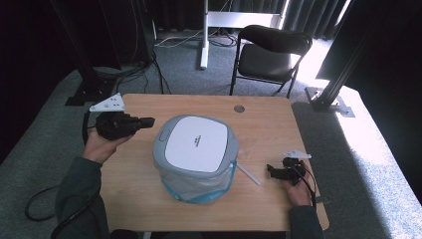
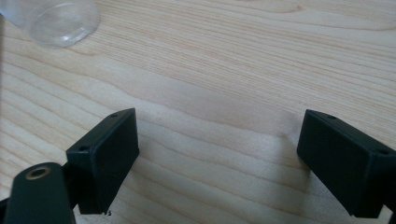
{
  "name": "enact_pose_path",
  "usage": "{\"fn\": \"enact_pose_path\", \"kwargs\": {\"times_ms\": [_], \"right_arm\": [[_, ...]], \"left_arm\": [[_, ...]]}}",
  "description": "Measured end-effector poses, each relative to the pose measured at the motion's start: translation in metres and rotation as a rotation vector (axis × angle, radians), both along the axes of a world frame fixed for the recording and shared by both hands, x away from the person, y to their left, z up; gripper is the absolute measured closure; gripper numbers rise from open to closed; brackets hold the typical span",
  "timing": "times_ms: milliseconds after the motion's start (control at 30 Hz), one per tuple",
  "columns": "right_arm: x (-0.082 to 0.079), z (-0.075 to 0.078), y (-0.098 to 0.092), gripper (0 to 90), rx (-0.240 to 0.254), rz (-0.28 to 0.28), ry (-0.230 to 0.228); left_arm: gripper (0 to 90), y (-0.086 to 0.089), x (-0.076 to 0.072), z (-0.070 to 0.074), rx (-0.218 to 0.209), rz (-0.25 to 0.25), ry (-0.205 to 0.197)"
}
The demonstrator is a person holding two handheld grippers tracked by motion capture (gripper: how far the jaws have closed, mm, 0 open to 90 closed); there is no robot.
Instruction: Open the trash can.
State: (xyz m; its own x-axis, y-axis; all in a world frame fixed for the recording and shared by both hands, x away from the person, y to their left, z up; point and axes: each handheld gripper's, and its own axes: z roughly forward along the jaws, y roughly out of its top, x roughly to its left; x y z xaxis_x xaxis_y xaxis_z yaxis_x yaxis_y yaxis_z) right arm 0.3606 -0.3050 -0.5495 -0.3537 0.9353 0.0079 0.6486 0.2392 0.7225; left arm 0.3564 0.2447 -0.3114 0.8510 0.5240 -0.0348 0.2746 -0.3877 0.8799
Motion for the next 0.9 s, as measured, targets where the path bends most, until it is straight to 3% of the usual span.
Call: {"fn": "enact_pose_path", "kwargs": {"times_ms": [400, 900], "right_arm": [[0.0, 0.0, 0.0, 11.8, 0.0, 0.0, 0.0], [0.0, 0.0, 0.0, 11.8, 0.0, 0.0, 0.0]], "left_arm": [[89.4, -0.015, -0.002, -0.004, -0.002, -0.058, 0.013], [88.7, -0.021, -0.003, -0.007, 0.017, -0.059, 0.015]]}}
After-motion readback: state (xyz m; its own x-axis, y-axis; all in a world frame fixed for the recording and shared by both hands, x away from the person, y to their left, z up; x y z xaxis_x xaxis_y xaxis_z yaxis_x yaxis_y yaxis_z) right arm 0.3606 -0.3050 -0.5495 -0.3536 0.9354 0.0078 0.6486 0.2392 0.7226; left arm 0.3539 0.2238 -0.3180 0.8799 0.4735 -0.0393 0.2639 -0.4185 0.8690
